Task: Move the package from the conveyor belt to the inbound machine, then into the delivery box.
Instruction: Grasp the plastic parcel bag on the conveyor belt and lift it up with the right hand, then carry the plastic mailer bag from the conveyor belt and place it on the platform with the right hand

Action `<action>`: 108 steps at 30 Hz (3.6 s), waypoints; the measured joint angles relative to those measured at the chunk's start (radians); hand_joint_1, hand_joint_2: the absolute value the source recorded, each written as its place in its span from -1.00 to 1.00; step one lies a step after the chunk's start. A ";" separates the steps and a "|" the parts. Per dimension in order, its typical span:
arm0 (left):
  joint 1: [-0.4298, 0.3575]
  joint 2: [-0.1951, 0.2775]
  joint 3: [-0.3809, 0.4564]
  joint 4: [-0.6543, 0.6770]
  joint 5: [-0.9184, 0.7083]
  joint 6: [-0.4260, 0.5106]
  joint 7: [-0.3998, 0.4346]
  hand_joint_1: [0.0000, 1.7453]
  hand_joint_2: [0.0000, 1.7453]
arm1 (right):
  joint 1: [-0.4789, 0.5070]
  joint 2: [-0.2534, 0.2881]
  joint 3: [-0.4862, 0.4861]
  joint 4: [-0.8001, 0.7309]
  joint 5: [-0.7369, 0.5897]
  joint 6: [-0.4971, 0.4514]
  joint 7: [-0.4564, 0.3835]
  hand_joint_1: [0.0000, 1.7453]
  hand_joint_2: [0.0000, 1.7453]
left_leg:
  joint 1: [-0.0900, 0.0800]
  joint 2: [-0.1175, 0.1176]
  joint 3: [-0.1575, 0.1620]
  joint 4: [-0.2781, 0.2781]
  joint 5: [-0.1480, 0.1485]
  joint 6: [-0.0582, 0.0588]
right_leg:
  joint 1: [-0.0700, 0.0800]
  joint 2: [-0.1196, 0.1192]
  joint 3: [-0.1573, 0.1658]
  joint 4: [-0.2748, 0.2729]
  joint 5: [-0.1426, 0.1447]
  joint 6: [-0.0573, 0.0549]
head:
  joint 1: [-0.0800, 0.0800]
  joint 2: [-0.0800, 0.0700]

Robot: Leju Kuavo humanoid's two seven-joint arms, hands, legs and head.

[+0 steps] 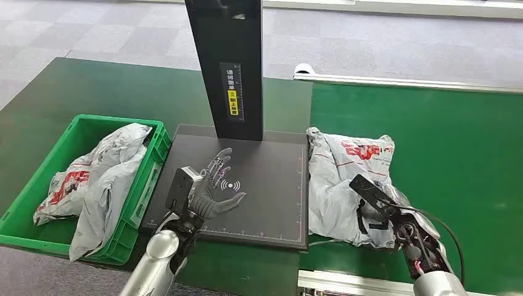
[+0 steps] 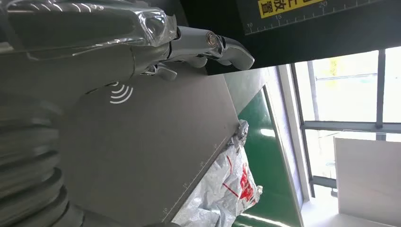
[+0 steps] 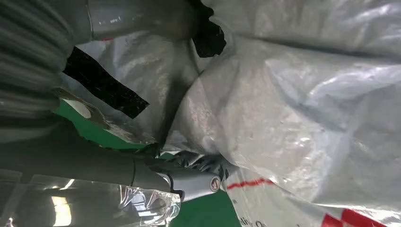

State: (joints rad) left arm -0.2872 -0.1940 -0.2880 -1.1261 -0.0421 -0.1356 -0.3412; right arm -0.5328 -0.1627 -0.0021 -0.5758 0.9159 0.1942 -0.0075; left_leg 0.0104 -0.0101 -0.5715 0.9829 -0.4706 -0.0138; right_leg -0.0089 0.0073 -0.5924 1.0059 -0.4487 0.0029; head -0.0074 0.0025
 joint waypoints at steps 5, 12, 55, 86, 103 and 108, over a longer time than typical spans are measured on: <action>-0.008 -0.005 0.000 0.010 0.001 0.002 0.002 -1.00 1.00 | -0.037 0.008 0.020 0.036 -0.021 0.053 -0.045 0.96 1.00 | 0.000 0.000 0.000 0.000 0.000 0.000 | 0.000 0.000 0.000 0.000 0.000 0.000 | 0.000 0.000; -0.008 -0.007 0.003 0.006 0.003 0.009 0.018 -1.00 1.00 | -0.066 0.013 0.035 0.043 -0.063 0.078 -0.008 0.98 1.00 | 0.000 -0.001 0.000 0.000 0.000 0.000 | 0.000 0.000 0.000 0.000 0.000 0.000 | 0.000 0.000; 0.075 -0.016 0.086 -0.158 -0.033 0.278 -0.152 -1.00 1.00 | 0.191 0.160 -0.173 -0.884 -0.584 -0.312 -0.452 1.00 1.00 | 0.000 0.000 0.000 0.000 0.000 0.000 | 0.000 0.000 0.000 0.000 0.000 0.000 | 0.000 0.000; 0.034 -0.034 0.105 -0.208 0.060 0.511 -0.253 -1.00 1.00 | 0.068 0.109 0.228 -0.403 -0.280 0.148 -0.270 1.00 1.00 | 0.000 -0.001 0.000 0.000 0.001 0.001 | 0.000 -0.002 0.001 0.000 0.000 0.000 | 0.000 0.000; 0.034 -0.034 0.084 -0.207 0.073 0.512 -0.253 -1.00 1.00 | 0.042 0.045 0.371 -0.324 -0.482 0.265 -0.361 1.00 1.00 | 0.000 -0.001 0.000 0.000 0.001 0.001 | 0.000 -0.002 0.000 0.000 0.000 0.000 | 0.000 0.000; 0.033 -0.034 0.080 -0.201 0.076 0.511 -0.253 -1.00 1.00 | 0.051 0.037 0.388 -0.349 -0.548 0.299 -0.387 1.00 1.00 | 0.000 -0.001 0.000 0.000 0.001 0.001 | 0.000 -0.002 0.000 0.000 0.000 0.000 | 0.000 0.000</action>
State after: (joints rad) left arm -0.2545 -0.2277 -0.2079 -1.3276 0.0340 0.3758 -0.5944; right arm -0.4815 -0.1262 0.3858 -0.9248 0.3682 0.4933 -0.3943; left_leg 0.0106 -0.0106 -0.5714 0.9829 -0.4695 -0.0127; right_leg -0.0086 0.0055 -0.5921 1.0060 -0.4484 0.0030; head -0.0072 0.0026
